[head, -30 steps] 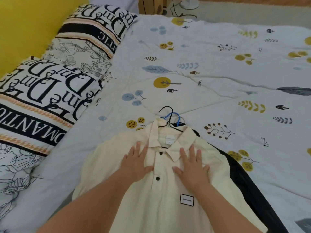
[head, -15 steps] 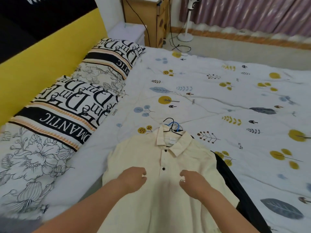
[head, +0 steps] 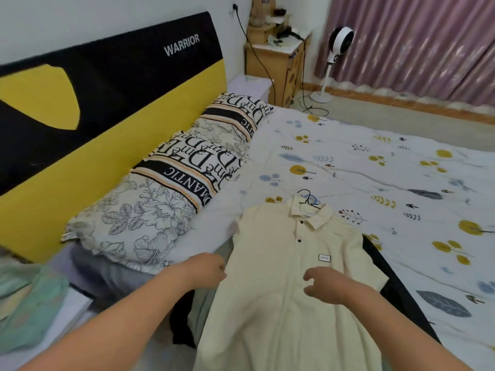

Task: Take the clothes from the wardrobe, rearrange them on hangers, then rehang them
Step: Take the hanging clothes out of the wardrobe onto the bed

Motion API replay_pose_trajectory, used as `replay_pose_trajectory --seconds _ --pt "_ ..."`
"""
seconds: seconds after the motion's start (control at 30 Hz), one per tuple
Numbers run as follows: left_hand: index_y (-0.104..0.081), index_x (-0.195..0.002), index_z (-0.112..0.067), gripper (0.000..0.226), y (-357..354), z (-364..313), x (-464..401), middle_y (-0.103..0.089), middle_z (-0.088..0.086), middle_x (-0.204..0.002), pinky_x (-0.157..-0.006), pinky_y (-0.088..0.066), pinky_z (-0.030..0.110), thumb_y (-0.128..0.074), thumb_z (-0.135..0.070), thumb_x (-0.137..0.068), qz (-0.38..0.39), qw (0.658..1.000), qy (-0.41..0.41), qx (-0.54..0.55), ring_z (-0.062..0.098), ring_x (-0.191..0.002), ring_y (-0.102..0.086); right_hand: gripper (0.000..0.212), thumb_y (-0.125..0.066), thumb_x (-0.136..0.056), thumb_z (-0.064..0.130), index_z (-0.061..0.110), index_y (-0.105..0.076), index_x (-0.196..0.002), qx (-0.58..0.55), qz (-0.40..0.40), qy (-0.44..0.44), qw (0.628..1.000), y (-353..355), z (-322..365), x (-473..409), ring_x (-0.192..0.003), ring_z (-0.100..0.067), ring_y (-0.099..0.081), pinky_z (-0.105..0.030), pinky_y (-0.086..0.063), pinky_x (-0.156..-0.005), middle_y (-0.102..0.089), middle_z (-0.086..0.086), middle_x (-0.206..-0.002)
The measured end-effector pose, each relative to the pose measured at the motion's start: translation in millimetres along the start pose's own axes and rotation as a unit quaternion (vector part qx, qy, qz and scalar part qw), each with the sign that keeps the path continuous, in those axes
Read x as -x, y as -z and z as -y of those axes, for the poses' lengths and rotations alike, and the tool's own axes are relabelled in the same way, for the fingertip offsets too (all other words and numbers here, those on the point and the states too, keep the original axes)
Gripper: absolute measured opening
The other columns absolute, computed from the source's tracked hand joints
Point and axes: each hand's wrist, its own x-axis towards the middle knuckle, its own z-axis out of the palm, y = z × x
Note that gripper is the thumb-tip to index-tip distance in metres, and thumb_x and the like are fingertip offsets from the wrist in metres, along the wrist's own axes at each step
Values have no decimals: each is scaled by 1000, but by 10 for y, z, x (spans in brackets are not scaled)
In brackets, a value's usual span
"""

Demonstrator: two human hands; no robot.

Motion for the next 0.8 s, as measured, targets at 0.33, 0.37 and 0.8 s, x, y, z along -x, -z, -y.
replay_pose_trajectory --seconds 0.33,0.37,0.8 --pt "-54 -119 -9 32 -142 660 1581 -57 10 -123 -81 -38 25 -43 -27 -95 -92 985 140 44 24 -111 -53 46 -42 -98 30 15 -36 -142 153 -5 110 982 174 684 436 -136 -17 -33 -23 -29 -104 -35 -2 -149" --pt "-54 -118 -9 32 -206 671 1725 -58 10 -121 -81 -39 26 -42 -28 -95 -99 982 156 49 24 -109 -53 46 -42 -98 30 16 -36 -141 166 -11 124 978 183 743 441 -136 -17 -33 -23 -29 -105 -35 -2 -149" --pt "-43 -134 -12 42 -1679 269 3421 -46 8 -138 -94 -35 24 -40 -32 -98 -83 907 349 221 22 -124 -45 45 -44 -95 29 16 -43 -138 348 49 357 865 -539 1845 961 -128 -21 -44 -26 -36 -99 -45 -6 -142"
